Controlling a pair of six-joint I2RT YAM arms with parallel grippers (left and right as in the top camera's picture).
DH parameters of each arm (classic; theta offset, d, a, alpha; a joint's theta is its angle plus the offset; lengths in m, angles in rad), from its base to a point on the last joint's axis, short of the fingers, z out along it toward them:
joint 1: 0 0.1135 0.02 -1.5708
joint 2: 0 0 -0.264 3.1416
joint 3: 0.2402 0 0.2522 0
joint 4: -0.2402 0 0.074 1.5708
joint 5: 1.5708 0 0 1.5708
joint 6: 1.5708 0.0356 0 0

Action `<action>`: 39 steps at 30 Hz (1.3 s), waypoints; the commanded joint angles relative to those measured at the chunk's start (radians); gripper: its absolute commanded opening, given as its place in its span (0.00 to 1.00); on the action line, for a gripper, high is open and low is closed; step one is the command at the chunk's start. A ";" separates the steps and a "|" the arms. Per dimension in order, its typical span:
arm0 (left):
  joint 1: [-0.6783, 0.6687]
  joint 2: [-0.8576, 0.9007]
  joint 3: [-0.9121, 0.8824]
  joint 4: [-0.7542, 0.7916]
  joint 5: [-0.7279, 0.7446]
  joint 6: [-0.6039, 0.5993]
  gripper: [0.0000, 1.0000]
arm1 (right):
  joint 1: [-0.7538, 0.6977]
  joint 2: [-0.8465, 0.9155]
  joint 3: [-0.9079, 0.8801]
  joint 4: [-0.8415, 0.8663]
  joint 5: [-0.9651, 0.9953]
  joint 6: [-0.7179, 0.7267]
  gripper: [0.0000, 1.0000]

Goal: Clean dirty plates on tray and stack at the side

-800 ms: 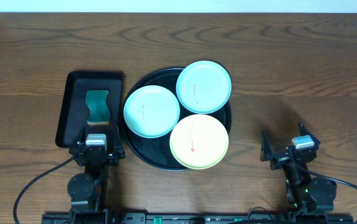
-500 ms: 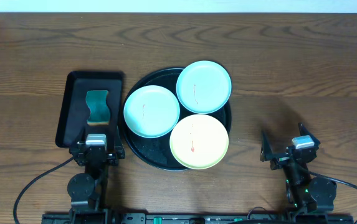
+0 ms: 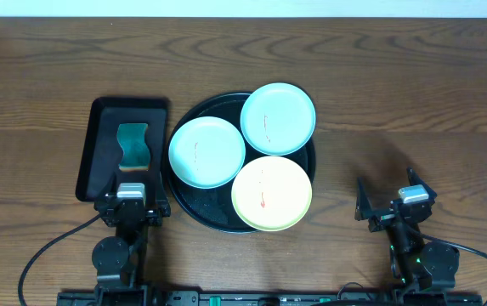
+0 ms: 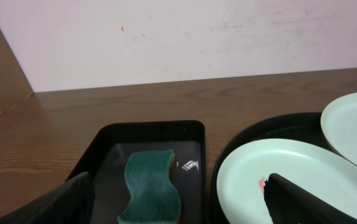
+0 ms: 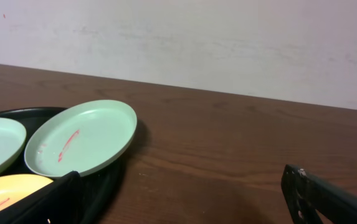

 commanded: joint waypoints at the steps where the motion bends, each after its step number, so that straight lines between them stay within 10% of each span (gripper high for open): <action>1: -0.001 -0.007 -0.010 -0.045 0.006 0.013 0.87 | 0.008 -0.003 -0.004 -0.001 0.001 0.012 0.99; 39: -0.002 -0.007 -0.009 -0.034 0.037 -0.095 0.87 | 0.008 -0.003 -0.004 0.084 -0.012 0.039 0.99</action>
